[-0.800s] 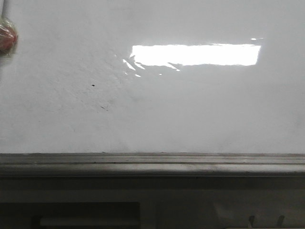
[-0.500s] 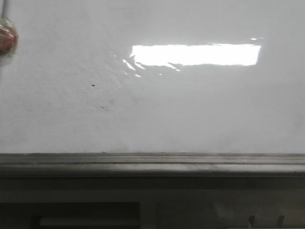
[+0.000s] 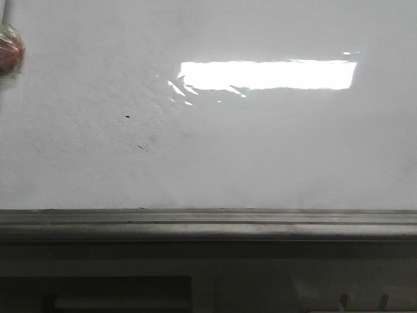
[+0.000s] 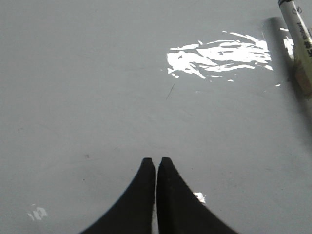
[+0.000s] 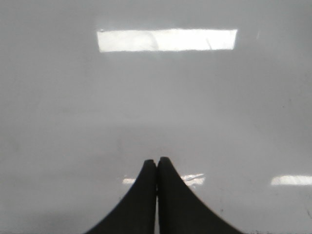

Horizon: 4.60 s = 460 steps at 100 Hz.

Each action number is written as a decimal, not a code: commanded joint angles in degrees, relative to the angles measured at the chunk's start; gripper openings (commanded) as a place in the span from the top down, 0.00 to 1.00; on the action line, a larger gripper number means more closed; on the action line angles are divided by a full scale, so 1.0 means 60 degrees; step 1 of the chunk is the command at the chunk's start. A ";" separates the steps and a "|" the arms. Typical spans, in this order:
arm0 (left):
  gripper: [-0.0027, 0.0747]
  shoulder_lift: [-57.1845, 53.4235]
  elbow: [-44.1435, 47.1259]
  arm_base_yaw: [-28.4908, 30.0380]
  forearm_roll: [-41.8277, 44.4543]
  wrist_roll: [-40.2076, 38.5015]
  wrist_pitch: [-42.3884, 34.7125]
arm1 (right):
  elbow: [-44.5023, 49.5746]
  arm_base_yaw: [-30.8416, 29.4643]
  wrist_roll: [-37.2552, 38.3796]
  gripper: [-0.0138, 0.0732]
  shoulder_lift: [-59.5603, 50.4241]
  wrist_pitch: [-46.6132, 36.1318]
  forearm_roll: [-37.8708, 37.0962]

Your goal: Write number 6 on whiteboard

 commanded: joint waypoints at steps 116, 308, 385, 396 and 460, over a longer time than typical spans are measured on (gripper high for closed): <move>0.99 0.1252 -0.2381 -0.0027 -0.4347 -0.0059 0.1653 | -0.2806 -0.0052 -0.0427 0.89 0.2396 0.1900 0.3963; 0.94 0.9841 -0.6425 -0.0834 -1.0678 0.8463 0.3834 | -0.5379 -0.0052 -0.1622 0.39 0.6115 0.3785 0.4178; 0.99 0.9708 -0.7690 -0.5215 -0.7616 0.9534 0.4783 | -0.7891 0.1549 -0.6617 0.39 0.9171 0.8602 0.9374; 0.99 1.0096 -0.7984 -0.6345 -0.7081 0.9350 0.4273 | -0.8497 0.2399 -0.6617 0.39 0.9879 0.8719 0.9381; 0.99 1.1773 -0.9435 -0.8130 -0.5287 0.8361 0.3226 | -0.9616 0.3557 -0.6468 0.39 1.1353 0.8558 0.9590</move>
